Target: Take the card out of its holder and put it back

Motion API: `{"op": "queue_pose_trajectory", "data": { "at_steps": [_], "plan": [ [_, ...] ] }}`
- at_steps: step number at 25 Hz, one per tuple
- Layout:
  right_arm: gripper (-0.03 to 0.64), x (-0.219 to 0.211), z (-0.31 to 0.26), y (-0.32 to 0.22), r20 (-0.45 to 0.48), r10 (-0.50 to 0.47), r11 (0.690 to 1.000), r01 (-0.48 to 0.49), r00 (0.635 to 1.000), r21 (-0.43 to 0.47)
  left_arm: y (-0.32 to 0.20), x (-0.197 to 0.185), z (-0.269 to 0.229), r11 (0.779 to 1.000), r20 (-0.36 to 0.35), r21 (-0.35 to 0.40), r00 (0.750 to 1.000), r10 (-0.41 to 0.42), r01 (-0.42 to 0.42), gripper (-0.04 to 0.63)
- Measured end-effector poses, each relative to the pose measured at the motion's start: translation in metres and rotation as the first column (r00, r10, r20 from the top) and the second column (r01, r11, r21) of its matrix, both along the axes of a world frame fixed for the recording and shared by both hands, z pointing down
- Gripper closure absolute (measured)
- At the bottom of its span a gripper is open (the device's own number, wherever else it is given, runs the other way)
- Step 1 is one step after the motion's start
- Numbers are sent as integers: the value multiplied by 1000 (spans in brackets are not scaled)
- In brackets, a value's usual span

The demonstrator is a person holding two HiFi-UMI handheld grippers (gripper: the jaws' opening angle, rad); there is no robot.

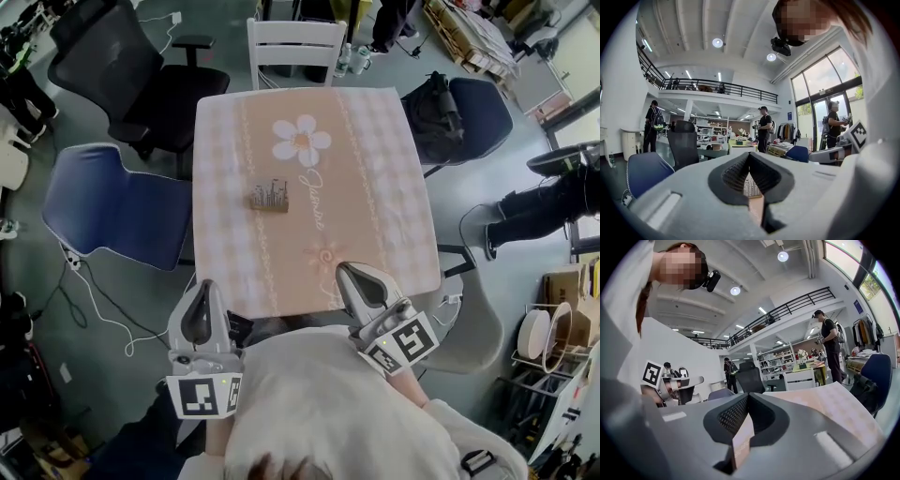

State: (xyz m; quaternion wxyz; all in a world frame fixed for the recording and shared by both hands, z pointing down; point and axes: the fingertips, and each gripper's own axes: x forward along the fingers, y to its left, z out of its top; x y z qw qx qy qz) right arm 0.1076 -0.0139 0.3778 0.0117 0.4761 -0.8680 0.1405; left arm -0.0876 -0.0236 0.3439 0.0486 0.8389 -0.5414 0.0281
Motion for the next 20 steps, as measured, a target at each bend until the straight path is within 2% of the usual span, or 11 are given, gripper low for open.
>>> {"op": "queue_pose_trajectory", "data": {
  "at_steps": [5, 8, 12, 20],
  "plan": [
    [618, -1, 9, -8, 5, -43, 999, 43, 999, -25, -1, -13, 4, 998, 11, -6, 998, -68, 68, 595],
    [618, -2, 11, -11, -2, -42, 999, 42, 999, -29, -2, -19, 9, 997, 13, -21, 997, -79, 79, 595],
    [618, 0, 12, -18, -4, -10, 999, 10, 1000, -32, -13, -15, 12, 999, 14, -35, 999, -40, 40, 595],
    [618, -7, 8, -27, -4, 49, 998, -49, 999, -47, -36, 4, 12, 994, 2, -67, 996, 91, -91, 595]
  ]
}}
